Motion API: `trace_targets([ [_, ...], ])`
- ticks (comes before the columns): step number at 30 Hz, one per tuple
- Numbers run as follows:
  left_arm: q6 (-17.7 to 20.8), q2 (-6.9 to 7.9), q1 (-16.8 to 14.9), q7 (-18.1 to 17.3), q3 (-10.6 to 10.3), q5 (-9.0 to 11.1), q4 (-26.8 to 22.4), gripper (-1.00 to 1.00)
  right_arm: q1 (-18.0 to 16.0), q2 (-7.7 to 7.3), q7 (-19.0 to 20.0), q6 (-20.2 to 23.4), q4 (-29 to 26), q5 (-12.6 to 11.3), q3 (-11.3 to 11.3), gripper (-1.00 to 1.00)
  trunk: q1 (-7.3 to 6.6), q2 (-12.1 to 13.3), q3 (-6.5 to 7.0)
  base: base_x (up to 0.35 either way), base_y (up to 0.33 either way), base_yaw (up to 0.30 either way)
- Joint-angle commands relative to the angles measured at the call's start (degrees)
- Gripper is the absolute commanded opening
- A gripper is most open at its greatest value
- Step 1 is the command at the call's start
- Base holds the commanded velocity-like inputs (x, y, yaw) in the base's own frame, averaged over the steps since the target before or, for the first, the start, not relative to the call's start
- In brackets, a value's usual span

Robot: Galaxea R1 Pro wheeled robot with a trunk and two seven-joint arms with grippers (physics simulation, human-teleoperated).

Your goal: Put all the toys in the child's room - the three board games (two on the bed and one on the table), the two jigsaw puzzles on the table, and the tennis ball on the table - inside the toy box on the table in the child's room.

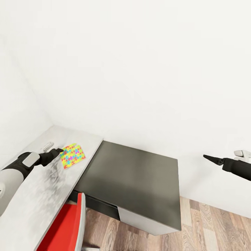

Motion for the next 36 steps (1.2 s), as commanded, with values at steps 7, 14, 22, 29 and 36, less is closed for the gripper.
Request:
trace_targets([
  [7,0.6,-0.03,-0.06,-1.25,-0.44,0.5,0.0,1.0,-0.04,-0.06,0.21,0.35,-0.01,-0.17,-0.05,1.0,0.03,-0.11,-0.53,0.0,0.0,0.0],
  [14,1.84,-1.13,-0.09,-2.2,-0.4,0.7,0.0,1.0,-0.05,-0.05,0.28,0.35,-0.01,-0.17,-0.11,1.0,0.03,-0.11,-0.57,0.0,0.0,0.0],
  [22,2.29,-1.84,-0.19,-3.65,-0.4,0.69,-0.05,1.0,-0.05,-0.11,0.33,0.35,-0.01,-0.17,-0.12,1.0,0.03,-0.11,-0.58,0.0,0.0,0.0],
  [29,3.63,-1.45,-3.8,-3.28,-0.39,0.57,-0.08,1.0,-0.05,-0.02,0.34,0.35,-0.01,-0.17,-0.12,1.0,0.03,-0.11,-0.58,0.0,0.0,0.0],
  [36,7.32,-0.93,-8.56,-0.91,-0.47,0.02,-0.04,1.0,-0.04,-0.02,0.35,0.35,-0.01,-0.17,-0.1,1.0,0.03,-0.11,-0.88,0.0,0.0,0.0],
])
